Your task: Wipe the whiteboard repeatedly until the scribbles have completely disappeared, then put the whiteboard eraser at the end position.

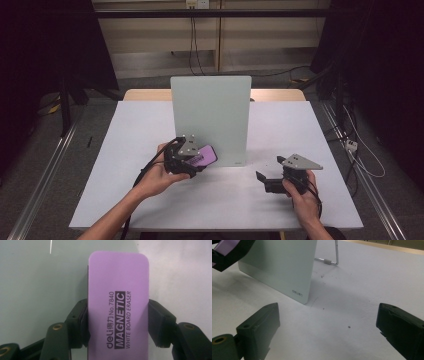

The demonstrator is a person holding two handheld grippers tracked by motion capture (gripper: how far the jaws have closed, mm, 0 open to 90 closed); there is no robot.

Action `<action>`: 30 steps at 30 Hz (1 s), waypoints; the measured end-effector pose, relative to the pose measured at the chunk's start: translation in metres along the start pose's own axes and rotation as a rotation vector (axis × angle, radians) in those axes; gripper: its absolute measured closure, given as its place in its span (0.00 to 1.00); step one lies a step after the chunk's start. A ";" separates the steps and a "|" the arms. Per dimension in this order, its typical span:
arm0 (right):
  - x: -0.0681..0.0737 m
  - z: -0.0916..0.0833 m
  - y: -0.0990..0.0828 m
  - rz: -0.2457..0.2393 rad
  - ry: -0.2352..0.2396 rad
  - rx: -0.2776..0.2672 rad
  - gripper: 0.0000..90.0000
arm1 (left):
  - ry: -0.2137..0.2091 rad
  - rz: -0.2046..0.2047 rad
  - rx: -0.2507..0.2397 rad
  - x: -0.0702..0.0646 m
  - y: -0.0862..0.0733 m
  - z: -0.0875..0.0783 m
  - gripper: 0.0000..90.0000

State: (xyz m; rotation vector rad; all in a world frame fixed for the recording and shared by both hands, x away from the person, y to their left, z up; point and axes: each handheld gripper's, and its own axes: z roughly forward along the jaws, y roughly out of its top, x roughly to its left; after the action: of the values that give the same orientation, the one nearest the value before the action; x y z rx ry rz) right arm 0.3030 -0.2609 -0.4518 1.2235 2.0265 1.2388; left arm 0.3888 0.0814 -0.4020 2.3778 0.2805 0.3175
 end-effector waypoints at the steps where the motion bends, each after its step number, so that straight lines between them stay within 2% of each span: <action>1: 0.000 0.000 0.000 0.002 0.001 0.001 0.05 | 0.001 -0.008 -0.006 0.000 -0.001 -0.001 0.45; 8: 0.001 0.002 0.001 0.000 0.006 0.000 0.05 | -0.035 -0.075 -0.036 0.003 -0.005 -0.012 0.45; 9: 0.001 0.002 0.001 -0.002 0.005 -0.002 0.05 | -0.023 -0.076 -0.024 0.003 -0.006 -0.015 0.45; 10: 0.001 0.002 0.001 0.003 0.005 0.000 0.05 | -0.040 -0.084 -0.037 0.003 -0.007 -0.015 0.45; 12: 0.000 0.002 0.001 0.004 0.000 0.001 0.06 | -0.045 -0.097 -0.040 0.003 -0.009 -0.017 0.45; 17: 0.000 0.003 0.001 0.006 -0.002 0.003 0.06 | -0.055 -0.114 -0.057 0.004 -0.010 -0.024 0.46; 23: 0.000 0.003 0.001 0.006 0.000 0.005 0.06 | -0.072 -0.120 -0.025 0.000 -0.008 -0.021 0.46; 25: 0.000 0.003 0.001 0.000 0.005 0.004 0.05 | -0.092 -0.126 -0.023 0.000 -0.008 -0.020 0.46; 30: 0.000 0.002 0.001 0.000 0.014 0.002 0.05 | -0.100 -0.115 -0.014 -0.005 -0.005 -0.019 0.46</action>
State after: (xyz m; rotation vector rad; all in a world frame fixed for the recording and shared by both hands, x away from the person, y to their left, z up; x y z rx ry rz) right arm 0.3045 -0.2597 -0.4521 1.2188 2.0380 1.2498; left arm 0.3773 0.0951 -0.3923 2.3445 0.3655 0.1453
